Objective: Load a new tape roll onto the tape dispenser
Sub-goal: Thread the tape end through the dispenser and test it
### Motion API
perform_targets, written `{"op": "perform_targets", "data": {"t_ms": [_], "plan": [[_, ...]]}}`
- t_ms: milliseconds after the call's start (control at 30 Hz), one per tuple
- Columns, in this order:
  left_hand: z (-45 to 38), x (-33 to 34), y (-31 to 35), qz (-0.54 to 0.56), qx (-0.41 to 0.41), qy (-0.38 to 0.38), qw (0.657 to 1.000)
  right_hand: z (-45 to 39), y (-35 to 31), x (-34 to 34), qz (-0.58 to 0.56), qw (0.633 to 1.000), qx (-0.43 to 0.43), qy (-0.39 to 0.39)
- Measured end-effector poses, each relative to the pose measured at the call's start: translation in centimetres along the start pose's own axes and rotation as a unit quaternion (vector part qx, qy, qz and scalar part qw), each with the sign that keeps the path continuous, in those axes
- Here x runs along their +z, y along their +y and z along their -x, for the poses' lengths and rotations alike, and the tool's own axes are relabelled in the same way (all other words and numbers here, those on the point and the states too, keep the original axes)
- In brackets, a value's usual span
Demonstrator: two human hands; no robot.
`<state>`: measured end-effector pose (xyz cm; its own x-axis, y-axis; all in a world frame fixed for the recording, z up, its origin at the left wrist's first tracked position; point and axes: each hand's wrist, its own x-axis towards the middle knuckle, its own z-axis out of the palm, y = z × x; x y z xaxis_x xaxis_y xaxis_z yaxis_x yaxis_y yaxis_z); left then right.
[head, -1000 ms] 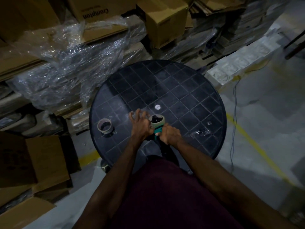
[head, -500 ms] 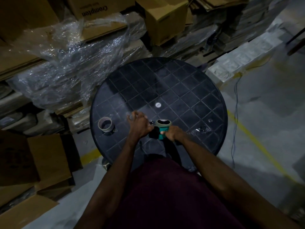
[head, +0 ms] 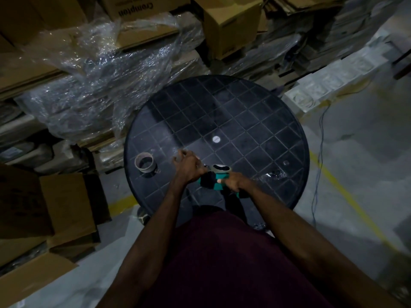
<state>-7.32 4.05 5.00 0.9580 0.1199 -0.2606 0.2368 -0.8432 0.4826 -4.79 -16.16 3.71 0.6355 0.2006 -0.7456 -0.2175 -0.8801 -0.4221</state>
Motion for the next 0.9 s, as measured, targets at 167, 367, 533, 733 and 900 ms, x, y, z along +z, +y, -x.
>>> {"op": "perform_targets", "data": {"t_ms": [167, 367, 533, 733, 900], "plan": [[0.4, -0.8, 1.2, 0.032, 0.022, -0.012, 0.999, 0.0, 0.0, 0.1, -0.022, 1.000, 0.004, 0.022], [1.1, -1.4, 1.3, 0.108, -0.009, 0.009, 0.994, 0.2, -0.4, -0.3, 0.010, 1.000, -0.004, -0.016], [0.7, -1.6, -0.5, 0.119, -0.032, 0.030, 0.992, 0.1, 0.6, -1.3, -0.094, 0.995, 0.028, -0.004], [0.2, -3.1, -0.1, 0.028, -0.027, 0.071, 0.997, 1.5, 0.5, -1.5, -0.153, 0.979, 0.056, -0.125], [-0.3, -3.2, -0.1, 0.067, -0.061, 0.061, 0.994, 1.0, 1.1, -1.8, -0.180, 0.970, 0.064, -0.152]]}}
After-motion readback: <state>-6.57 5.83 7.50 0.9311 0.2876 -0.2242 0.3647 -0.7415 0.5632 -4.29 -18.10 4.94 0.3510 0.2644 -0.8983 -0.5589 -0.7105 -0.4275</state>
